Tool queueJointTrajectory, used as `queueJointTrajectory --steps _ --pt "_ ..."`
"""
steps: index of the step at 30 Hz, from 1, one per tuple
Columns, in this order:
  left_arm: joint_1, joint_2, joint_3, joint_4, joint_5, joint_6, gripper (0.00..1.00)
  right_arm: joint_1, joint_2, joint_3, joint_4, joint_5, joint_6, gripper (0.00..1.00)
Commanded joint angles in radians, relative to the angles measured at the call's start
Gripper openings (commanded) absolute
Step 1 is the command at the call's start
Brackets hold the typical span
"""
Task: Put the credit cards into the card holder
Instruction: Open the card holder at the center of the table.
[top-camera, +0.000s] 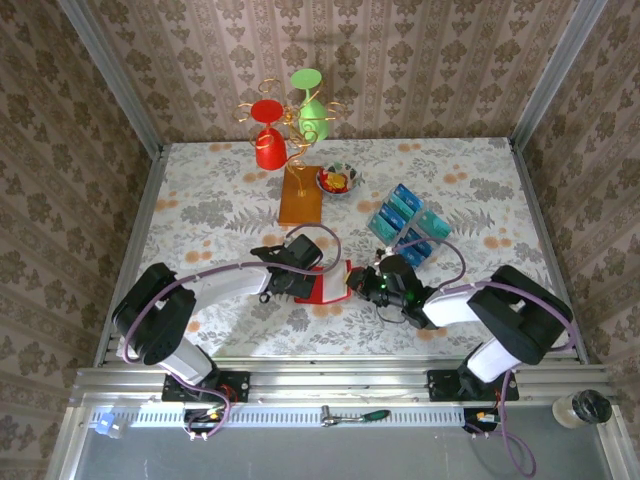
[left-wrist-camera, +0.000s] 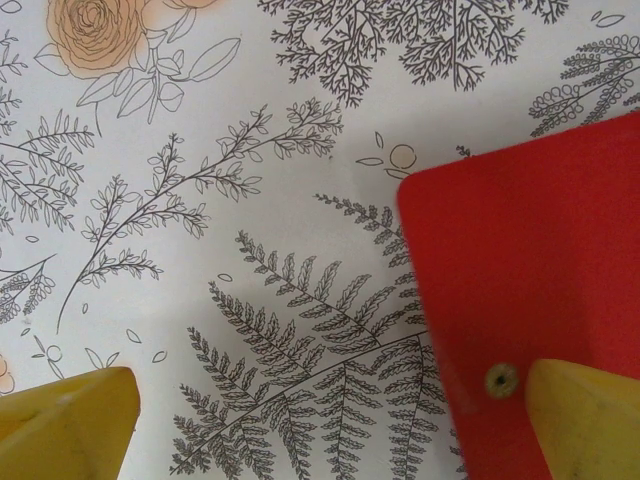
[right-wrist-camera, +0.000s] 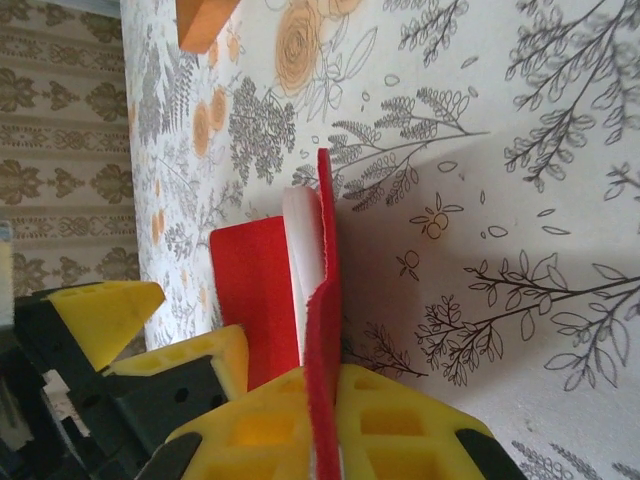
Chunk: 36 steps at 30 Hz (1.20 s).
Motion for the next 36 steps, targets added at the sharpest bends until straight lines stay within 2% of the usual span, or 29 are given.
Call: queueJointTrajectory --steps 1,7,12,14,15,23,26,30,36 --pt "0.008 0.002 -0.013 0.013 -0.008 -0.016 1.0 0.016 0.041 0.016 0.087 0.039 0.028 0.0" --pt "0.01 0.007 -0.033 0.025 -0.02 -0.017 1.0 0.019 0.046 -0.003 0.068 0.047 0.033 0.0" --pt "0.019 0.026 -0.061 0.051 -0.03 -0.022 1.0 0.015 -0.001 -0.028 -0.005 0.065 0.024 0.36" --pt "0.021 0.032 -0.064 0.053 -0.032 -0.021 1.0 0.012 -0.035 -0.033 -0.048 0.071 0.014 0.45" --pt "0.021 0.032 -0.065 0.053 -0.034 -0.022 1.0 0.007 -0.057 -0.035 -0.076 0.073 0.005 0.45" --pt "0.022 0.013 -0.063 0.051 -0.04 -0.015 1.0 -0.004 -0.296 0.002 -0.414 0.161 -0.089 0.46" --pt "0.022 0.006 -0.065 0.052 -0.044 -0.015 1.0 0.002 -0.34 0.047 -0.508 0.163 -0.147 0.42" --pt "0.022 0.0 -0.066 0.056 -0.05 -0.011 1.0 0.008 -0.303 0.148 -0.594 0.12 -0.232 0.3" --pt "0.022 0.002 -0.056 0.052 -0.055 -0.005 1.0 0.017 -0.184 0.241 -0.576 0.074 -0.271 0.19"
